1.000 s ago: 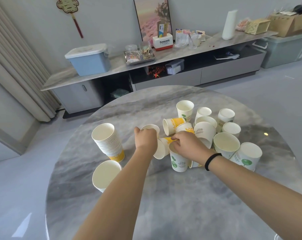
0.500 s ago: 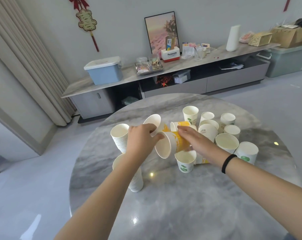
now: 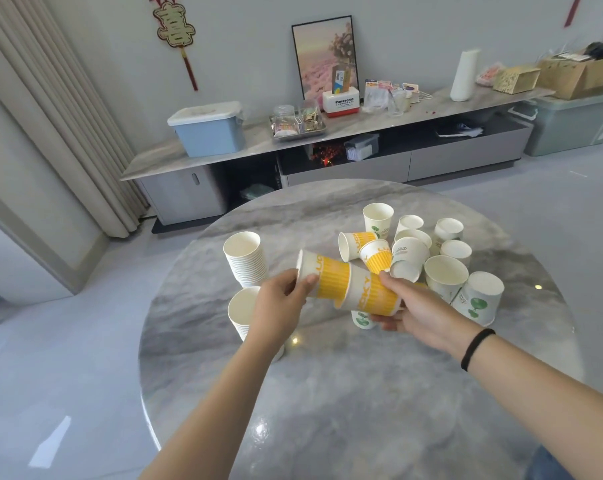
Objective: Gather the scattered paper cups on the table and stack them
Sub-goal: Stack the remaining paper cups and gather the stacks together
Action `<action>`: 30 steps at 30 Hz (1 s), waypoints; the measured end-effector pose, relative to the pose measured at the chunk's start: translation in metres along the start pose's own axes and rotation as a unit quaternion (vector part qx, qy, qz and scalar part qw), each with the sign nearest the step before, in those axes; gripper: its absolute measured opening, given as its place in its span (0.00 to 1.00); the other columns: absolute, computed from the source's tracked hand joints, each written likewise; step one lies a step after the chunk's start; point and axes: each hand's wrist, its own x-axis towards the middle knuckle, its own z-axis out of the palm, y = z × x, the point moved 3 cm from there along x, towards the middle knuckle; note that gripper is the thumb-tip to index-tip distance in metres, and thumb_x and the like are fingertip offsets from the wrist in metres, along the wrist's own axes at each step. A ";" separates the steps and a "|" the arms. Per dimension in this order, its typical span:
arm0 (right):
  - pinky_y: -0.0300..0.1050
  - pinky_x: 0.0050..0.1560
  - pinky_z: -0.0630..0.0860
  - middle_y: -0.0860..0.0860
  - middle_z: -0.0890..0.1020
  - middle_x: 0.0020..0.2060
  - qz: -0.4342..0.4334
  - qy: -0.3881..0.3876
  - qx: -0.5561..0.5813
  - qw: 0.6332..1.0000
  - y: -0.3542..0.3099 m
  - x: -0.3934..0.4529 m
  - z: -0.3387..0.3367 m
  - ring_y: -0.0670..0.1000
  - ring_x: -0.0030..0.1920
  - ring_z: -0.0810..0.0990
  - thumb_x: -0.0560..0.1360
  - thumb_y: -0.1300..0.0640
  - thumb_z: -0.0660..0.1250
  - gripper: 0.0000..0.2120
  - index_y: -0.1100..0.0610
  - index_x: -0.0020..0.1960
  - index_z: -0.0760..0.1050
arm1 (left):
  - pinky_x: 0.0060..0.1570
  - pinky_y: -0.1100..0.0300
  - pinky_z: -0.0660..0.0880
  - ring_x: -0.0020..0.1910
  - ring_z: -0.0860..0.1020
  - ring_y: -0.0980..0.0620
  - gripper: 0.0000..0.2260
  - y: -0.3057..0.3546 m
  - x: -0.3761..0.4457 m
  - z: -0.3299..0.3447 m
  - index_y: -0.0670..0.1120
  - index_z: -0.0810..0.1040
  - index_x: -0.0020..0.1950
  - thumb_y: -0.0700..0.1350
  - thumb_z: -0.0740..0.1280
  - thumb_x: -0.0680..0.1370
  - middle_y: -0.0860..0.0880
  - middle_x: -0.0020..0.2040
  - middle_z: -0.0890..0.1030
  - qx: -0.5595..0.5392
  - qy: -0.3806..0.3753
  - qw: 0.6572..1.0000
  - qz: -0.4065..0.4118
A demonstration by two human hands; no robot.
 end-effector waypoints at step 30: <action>0.47 0.47 0.70 0.61 0.75 0.60 -0.043 0.137 -0.689 0.711 -0.046 0.191 -0.015 0.61 0.58 0.76 0.73 0.55 0.64 0.23 0.62 0.64 0.64 | 0.62 0.54 0.67 0.69 0.62 0.42 0.14 -0.049 0.124 0.093 0.41 0.74 0.62 0.44 0.61 0.78 0.42 0.69 0.64 0.481 -0.100 0.869 0.053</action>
